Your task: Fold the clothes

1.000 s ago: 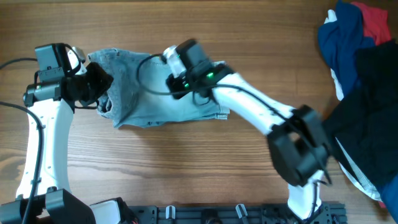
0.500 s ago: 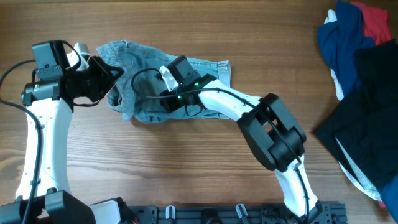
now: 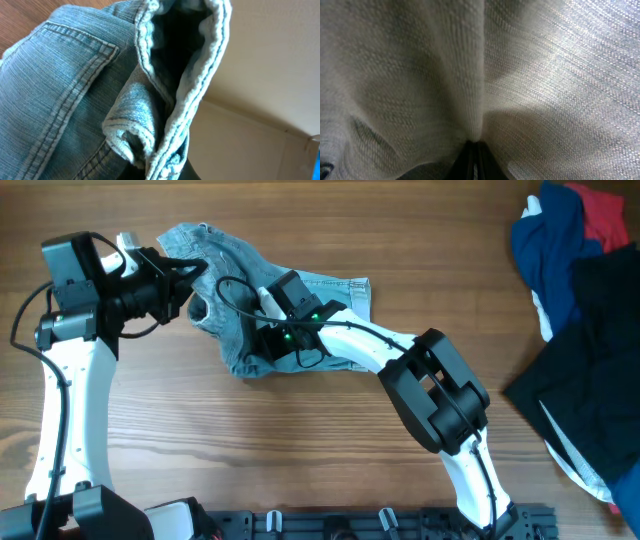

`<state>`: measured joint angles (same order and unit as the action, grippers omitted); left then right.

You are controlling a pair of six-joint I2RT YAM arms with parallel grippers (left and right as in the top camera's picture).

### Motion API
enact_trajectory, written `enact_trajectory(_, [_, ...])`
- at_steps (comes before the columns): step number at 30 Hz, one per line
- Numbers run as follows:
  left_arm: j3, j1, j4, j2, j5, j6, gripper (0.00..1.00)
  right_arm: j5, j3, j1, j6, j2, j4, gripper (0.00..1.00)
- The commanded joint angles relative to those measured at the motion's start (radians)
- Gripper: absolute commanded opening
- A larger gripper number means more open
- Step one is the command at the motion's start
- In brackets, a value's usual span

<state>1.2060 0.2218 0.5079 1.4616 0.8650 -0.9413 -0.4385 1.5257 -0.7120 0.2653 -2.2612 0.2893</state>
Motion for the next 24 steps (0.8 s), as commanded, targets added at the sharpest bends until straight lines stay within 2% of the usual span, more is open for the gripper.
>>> enact_trajectory(1, [0.034, -0.004, -0.022, -0.006, 0.080, -0.043, 0.04, -0.043, -0.002, -0.009, 0.007, -0.050, -0.003, 0.04])
enact_trajectory(9, [0.034, -0.043, -0.023, -0.006, 0.071, -0.032, 0.04, -0.061, -0.002, -0.012, 0.006, -0.050, -0.008, 0.04])
enact_trajectory(13, [0.033, -0.096, -0.021, -0.006, 0.026, 0.035, 0.04, -0.041, 0.000, -0.008, 0.015, -0.037, 0.018, 0.04])
enact_trajectory(19, [0.033, -0.127, -0.019, -0.006, 0.004, 0.075, 0.04, 0.160, 0.000, -0.002, 0.031, 0.097, 0.108, 0.05])
enact_trajectory(24, [0.032, -0.132, -0.014, -0.006, -0.028, 0.105, 0.04, 0.362, 0.000, 0.026, 0.112, 0.254, 0.193, 0.04])
